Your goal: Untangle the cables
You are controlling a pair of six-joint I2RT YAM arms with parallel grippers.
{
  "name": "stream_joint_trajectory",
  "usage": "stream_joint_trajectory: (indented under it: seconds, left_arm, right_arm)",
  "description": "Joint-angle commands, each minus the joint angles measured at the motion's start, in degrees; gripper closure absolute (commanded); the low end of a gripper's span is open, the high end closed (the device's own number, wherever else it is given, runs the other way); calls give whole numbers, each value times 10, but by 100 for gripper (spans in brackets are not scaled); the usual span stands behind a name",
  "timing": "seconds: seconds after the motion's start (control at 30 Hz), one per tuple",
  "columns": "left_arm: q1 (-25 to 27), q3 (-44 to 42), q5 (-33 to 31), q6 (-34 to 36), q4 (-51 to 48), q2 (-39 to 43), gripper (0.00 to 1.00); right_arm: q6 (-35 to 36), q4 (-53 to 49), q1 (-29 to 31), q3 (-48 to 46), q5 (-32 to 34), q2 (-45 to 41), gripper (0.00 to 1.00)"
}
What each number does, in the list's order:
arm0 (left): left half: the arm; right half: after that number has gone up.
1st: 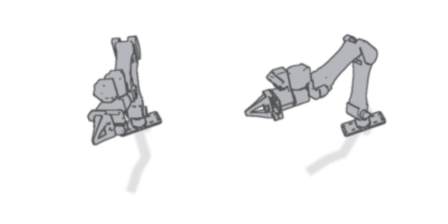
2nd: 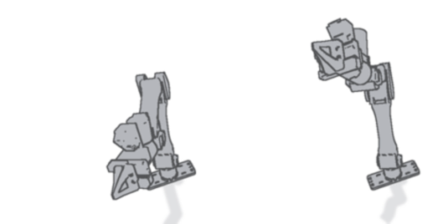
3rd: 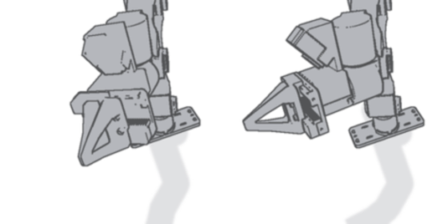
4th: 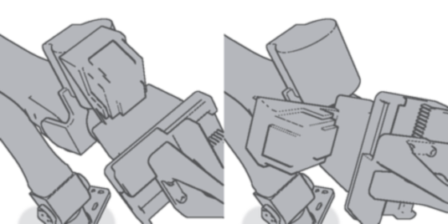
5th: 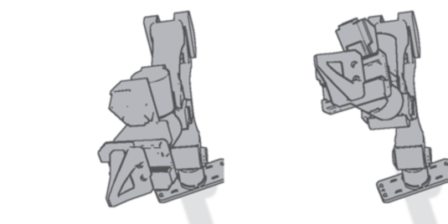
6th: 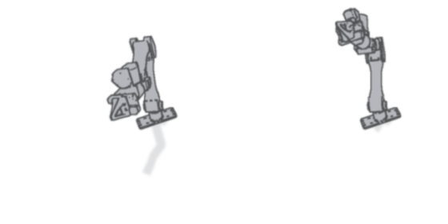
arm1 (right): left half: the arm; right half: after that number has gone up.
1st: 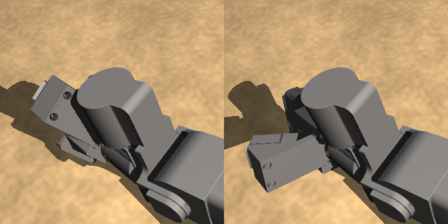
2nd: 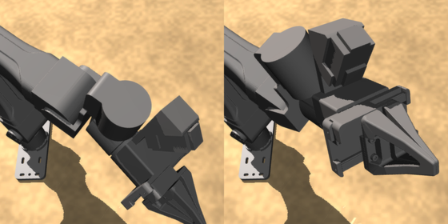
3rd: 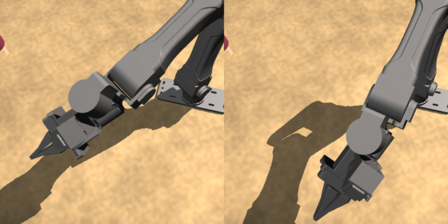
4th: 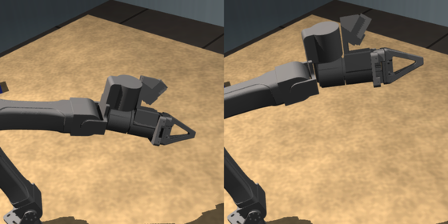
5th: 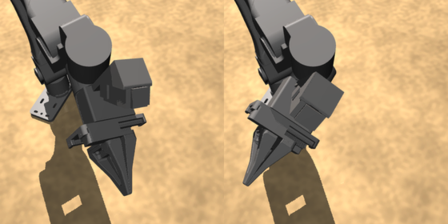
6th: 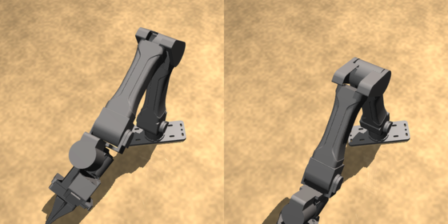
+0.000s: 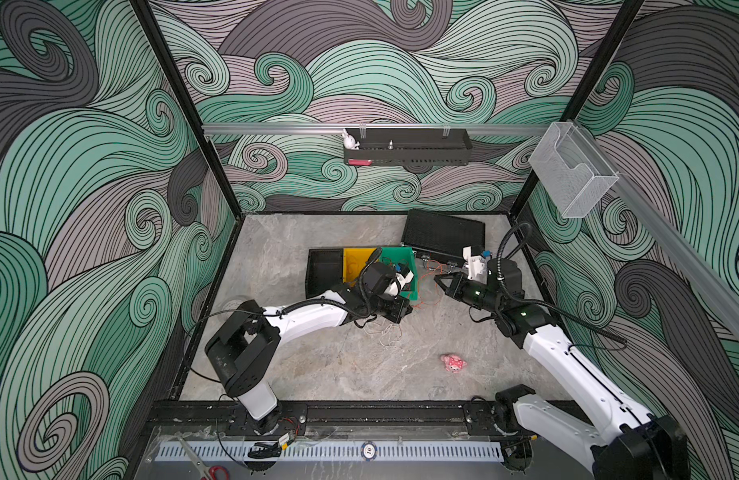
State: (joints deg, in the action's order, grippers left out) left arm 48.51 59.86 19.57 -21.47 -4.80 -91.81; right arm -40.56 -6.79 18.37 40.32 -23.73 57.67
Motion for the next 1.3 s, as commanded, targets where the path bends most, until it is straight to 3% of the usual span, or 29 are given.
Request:
stream_joint_trajectory:
  seconds: [0.0,0.2,0.43,0.6,1.27]
  left_arm:
    - [1,-11,-25,5,-16,49,100]
    - [-6,-46,-53,22,-7,108,95]
    - [-21,-97,-65,2,37,146,71]
    - [-23,-107,-46,-7,69,135,62]
    - [-26,-154,-15,-9,173,113,48]
  right_arm:
    - [3,26,12,-5,-22,8,99]
    - [-19,67,43,-21,-52,32,99]
    - [-40,99,83,-30,-71,51,99]
    - [-45,112,114,-25,-65,71,99]
    - [-57,129,146,-16,-48,101,99]
